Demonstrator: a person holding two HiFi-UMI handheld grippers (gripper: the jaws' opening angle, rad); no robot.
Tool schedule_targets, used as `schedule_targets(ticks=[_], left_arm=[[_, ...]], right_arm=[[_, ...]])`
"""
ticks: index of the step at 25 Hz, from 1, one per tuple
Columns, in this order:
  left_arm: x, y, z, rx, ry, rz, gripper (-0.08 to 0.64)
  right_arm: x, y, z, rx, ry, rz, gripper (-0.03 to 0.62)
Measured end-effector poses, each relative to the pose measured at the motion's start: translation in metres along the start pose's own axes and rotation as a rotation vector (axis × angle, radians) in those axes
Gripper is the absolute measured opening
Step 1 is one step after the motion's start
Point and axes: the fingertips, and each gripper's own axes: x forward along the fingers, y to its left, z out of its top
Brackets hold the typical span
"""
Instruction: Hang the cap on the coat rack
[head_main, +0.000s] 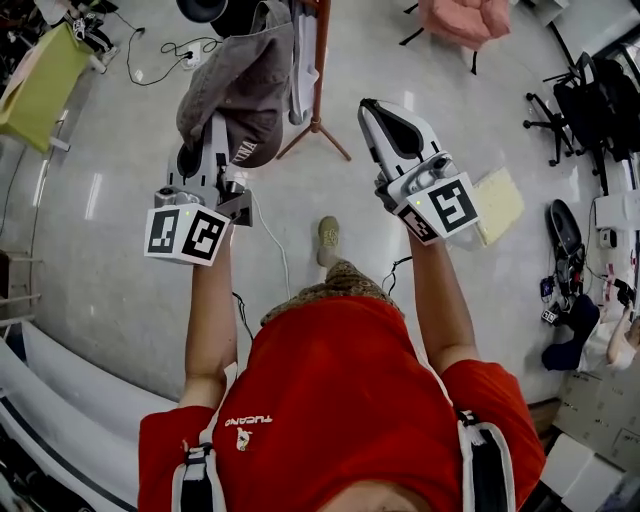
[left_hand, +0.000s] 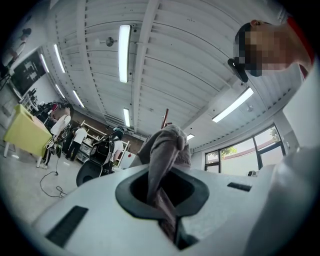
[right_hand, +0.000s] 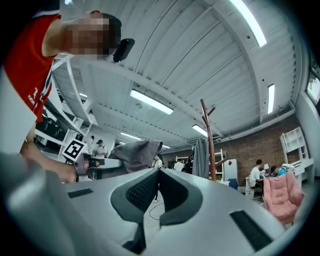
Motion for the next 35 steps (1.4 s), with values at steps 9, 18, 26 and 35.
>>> schedule_targets(ticks=[9, 18, 26, 35], left_arm=[[0.106, 0.062, -0.033, 0.0, 0.032, 0.033, 0.018], [0.168, 0.096, -0.065, 0.009, 0.039, 0.061, 0.018], [0.22, 0.131, -0.104, -0.02, 0.1, 0.099, 0.018], [0.239, 0.165, -0.144, -0.03, 0.185, 0.098, 0.018]], right_arm=[[0.08, -0.095, -0.029, -0.009, -0.011, 0.008, 0.025], [0.114, -0.151, -0.053, -0.009, -0.016, 0.035, 0.025], [0.141, -0.201, -0.07, 0.005, 0.005, 0.029, 0.025], [0.149, -0.213, -0.081, -0.006, 0.038, -0.028, 0.025]])
